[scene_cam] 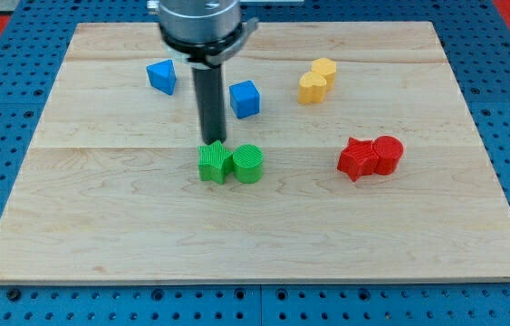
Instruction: Slide the blue cube towards the yellow heart
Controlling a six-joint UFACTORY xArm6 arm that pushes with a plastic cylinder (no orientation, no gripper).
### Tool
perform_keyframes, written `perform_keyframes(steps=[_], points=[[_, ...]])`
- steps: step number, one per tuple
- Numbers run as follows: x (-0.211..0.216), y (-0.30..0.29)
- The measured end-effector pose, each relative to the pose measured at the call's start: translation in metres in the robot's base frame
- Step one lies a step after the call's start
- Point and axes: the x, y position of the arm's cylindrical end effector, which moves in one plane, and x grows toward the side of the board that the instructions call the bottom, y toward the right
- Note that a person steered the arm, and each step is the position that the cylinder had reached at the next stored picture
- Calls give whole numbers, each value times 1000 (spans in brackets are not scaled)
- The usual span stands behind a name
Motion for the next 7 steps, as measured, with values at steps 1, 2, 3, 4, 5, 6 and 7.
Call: perform_keyframes(steps=[1, 2, 3, 4, 5, 6, 7], points=[[-5, -8], [-5, 32], [-14, 50], [-37, 26], [-58, 13], [-58, 16], [-58, 28]])
